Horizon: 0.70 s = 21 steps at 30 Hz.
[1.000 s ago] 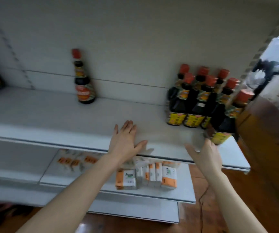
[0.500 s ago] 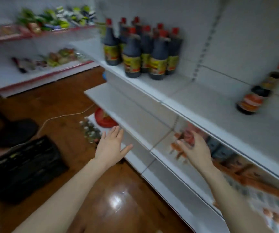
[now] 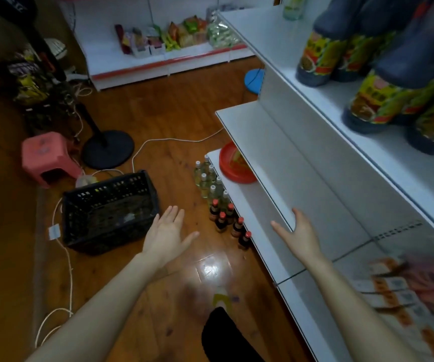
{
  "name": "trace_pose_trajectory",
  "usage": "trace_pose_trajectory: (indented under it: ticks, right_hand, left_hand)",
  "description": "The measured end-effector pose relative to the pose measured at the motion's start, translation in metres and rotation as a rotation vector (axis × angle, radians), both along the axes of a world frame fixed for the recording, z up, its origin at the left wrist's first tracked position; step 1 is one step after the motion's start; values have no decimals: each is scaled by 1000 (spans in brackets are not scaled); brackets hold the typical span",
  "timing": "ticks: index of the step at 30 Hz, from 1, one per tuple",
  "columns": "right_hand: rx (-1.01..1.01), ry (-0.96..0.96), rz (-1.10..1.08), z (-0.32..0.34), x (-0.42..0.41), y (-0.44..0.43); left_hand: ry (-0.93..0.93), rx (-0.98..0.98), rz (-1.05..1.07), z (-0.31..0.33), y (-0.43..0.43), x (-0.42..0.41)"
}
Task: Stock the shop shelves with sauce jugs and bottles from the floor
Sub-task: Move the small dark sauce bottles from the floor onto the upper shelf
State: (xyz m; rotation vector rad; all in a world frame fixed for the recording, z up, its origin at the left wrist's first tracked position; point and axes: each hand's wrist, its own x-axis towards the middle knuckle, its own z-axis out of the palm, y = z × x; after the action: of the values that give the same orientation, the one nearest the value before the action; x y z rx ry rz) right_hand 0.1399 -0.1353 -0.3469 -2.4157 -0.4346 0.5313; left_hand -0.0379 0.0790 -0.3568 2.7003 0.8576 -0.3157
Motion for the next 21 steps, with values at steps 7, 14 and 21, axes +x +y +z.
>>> trace_pose_trajectory:
  ticks: [7, 14, 21]
  right_hand:
    - [-51, 11, -5, -17, 46, 82]
    - [-105, 82, -236, -57, 52, 118]
    - [-128, 244, -625, -151, -15, 126]
  left_hand:
    - [40, -68, -69, -23, 79, 61]
    - [172, -155, -289, -76, 155, 108]
    - [253, -217, -513, -155, 195, 136]
